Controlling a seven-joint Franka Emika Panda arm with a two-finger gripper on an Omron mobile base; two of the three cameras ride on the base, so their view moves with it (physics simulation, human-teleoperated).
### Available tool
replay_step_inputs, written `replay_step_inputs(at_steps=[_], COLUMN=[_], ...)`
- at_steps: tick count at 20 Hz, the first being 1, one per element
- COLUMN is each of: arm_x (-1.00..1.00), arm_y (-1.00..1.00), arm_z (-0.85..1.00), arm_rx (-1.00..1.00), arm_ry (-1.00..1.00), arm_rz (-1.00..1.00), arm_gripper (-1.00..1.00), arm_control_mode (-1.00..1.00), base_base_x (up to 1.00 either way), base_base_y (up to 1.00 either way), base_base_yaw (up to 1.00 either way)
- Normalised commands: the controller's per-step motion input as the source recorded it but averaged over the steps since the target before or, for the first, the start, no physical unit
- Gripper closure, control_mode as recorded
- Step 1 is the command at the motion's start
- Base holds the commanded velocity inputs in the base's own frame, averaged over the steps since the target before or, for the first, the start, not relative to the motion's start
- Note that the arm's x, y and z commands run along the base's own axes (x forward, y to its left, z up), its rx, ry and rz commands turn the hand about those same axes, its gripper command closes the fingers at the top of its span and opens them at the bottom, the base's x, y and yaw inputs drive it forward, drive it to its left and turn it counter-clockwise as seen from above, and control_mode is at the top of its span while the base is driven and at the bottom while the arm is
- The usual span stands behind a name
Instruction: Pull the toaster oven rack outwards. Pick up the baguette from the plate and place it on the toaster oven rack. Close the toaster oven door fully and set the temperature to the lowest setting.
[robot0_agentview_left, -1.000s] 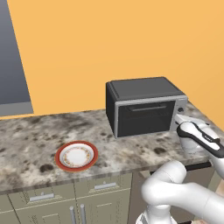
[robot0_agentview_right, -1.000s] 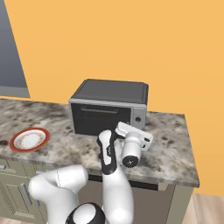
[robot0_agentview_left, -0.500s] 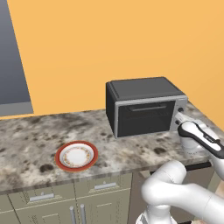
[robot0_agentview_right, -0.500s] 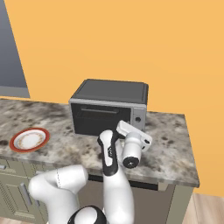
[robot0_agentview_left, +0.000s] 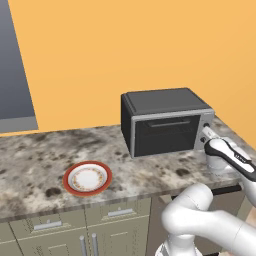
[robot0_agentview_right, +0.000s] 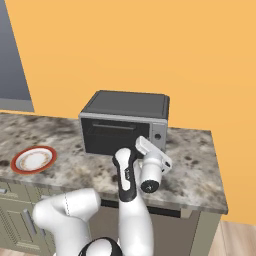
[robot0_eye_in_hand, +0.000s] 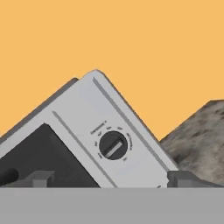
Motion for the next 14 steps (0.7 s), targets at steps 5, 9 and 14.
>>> replay_step_inputs(at_steps=[5,9,14], arm_x=[0.0,0.0,0.0], arm_y=[0.0,0.0,0.0], arm_z=[0.0,0.0,0.0], arm_rx=[0.14,0.16,0.14], arm_ry=[0.0,0.0,0.0], arm_rz=[-0.01,0.0,0.0], arm_gripper=[-1.0,-1.0,-1.0], arm_control_mode=[-1.0,-1.0,-1.0], base_base_x=[0.0,0.0,0.0], base_base_y=[0.0,0.0,0.0], base_base_yaw=[0.0,0.0,0.0])
